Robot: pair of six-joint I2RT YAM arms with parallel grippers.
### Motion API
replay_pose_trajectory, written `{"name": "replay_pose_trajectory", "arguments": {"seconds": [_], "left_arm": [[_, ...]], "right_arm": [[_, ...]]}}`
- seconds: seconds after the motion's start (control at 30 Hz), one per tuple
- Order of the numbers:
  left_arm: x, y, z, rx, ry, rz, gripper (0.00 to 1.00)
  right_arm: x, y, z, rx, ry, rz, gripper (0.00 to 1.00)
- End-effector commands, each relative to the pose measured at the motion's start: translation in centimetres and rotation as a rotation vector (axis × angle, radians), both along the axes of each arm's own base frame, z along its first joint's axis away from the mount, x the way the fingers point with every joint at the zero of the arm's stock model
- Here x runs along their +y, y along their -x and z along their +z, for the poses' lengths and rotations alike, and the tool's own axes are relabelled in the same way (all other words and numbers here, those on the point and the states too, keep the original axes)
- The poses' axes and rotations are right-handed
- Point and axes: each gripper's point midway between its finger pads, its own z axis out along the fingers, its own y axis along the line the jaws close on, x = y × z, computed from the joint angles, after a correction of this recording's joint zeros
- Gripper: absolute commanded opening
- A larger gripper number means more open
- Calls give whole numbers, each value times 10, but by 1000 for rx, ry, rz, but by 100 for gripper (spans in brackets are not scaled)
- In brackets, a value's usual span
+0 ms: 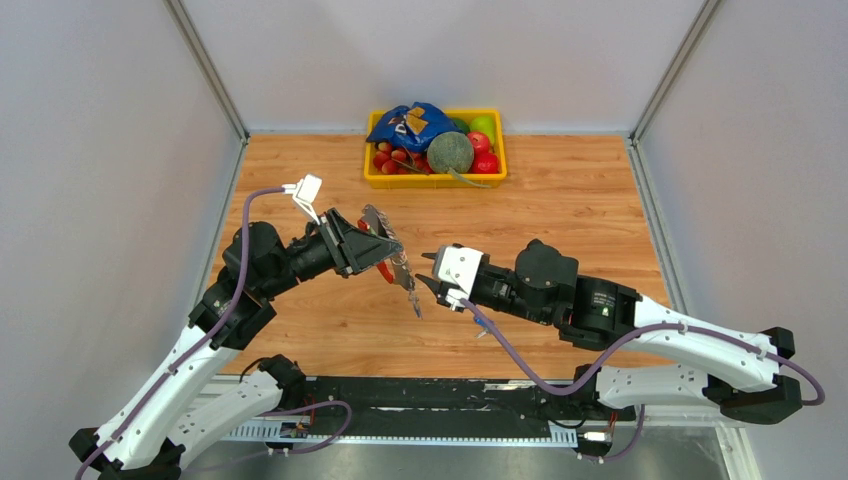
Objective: Put the keys on the keyring
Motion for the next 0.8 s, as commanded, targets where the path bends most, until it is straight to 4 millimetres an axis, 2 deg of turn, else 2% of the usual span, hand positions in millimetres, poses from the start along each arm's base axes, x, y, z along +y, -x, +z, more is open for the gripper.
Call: {"name": "replay_pose_trajectory", "arguments": {"seconds": [0.0, 0.43, 0.77], "left_arm": [[1, 11, 28, -67, 49, -39, 0], [0, 17, 36, -78, 58, -73, 0], [-2, 19, 37, -83, 67, -90, 0]], "right_arm": [[-4, -4, 18, -121, -22, -25, 39], [5, 14, 7, -165, 21, 18, 39], [13, 12, 10, -184, 16, -20, 36]]}}
